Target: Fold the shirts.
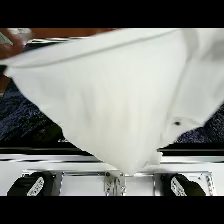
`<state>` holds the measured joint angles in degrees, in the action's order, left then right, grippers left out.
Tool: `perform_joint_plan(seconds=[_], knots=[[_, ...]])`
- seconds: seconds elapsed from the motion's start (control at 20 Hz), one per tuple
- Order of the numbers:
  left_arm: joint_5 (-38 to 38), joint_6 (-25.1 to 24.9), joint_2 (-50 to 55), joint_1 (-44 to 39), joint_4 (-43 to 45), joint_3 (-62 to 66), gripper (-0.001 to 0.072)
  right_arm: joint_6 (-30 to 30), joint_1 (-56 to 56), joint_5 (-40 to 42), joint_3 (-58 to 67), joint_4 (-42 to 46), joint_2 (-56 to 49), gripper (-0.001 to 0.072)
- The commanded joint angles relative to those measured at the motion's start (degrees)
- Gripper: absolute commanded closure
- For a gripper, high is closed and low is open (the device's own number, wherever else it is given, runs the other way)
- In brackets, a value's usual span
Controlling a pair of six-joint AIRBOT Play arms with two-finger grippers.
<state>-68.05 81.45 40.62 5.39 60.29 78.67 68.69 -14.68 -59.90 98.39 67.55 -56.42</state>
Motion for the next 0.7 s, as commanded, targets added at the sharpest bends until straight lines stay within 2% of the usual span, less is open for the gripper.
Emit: perform_joint_plan(seconds=[0.0,0.15,0.35,0.45,0.6,0.65], knots=[[6.4,1.7,3.9,0.1,3.1,-12.7,0.0668,1.4,1.7,-4.1,-1.6,0.6,-14.2,0.0653],[16.1,5.4,12.0,1.9,3.1,-16.3,0.0668,4.2,7.7,5.9,-1.7,0.3,-27.9,0.0653],[16.9,5.4,24.5,3.9,2.7,-16.3,0.0668,15.2,13.1,19.2,-1.7,0.2,-40.5,0.0652],[15.3,5.4,30.1,3.4,2.0,-16.3,0.0668,17.7,15.2,20.0,-1.7,0.2,-44.4,0.0652],[14.9,5.4,36.8,2.0,-2.0,-16.3,0.0667,18.3,17.6,15.3,-1.7,0.2,-47.8,0.0651],[14.8,5.4,38.4,1.7,-4.4,-16.3,0.0663,18.3,18.1,14.1,-1.7,0.2,-48.0,0.0631]])
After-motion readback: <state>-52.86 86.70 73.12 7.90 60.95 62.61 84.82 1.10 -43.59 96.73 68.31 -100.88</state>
